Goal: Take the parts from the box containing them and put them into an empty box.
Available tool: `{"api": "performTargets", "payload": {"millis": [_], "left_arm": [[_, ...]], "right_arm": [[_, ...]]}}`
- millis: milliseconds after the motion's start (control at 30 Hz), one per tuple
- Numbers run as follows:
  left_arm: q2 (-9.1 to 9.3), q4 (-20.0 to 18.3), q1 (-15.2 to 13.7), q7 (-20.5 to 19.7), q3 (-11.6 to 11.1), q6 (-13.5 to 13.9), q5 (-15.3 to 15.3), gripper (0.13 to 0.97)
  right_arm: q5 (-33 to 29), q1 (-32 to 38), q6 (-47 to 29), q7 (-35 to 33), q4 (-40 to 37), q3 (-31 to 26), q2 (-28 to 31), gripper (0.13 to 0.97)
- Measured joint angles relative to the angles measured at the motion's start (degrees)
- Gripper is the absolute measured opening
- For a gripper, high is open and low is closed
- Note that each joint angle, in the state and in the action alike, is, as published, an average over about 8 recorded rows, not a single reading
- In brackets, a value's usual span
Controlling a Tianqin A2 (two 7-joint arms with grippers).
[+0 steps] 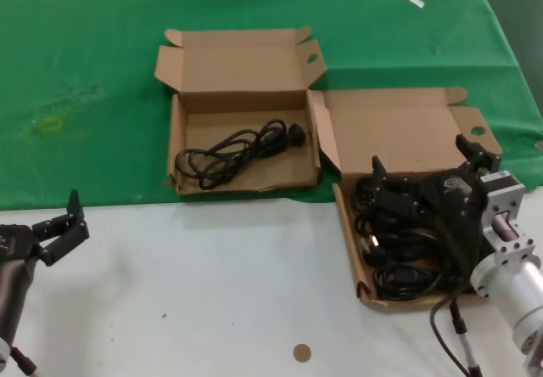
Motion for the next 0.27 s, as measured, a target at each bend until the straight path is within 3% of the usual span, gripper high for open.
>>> {"api": "performTargets", "payload": {"millis": [267], "left_arm": [[0.0,0.0,0.0,0.0,0.0,0.0,0.0,0.966]], "right_arm": [[0.0,0.0,0.0,0.0,0.0,0.0,0.0,0.966]]}}
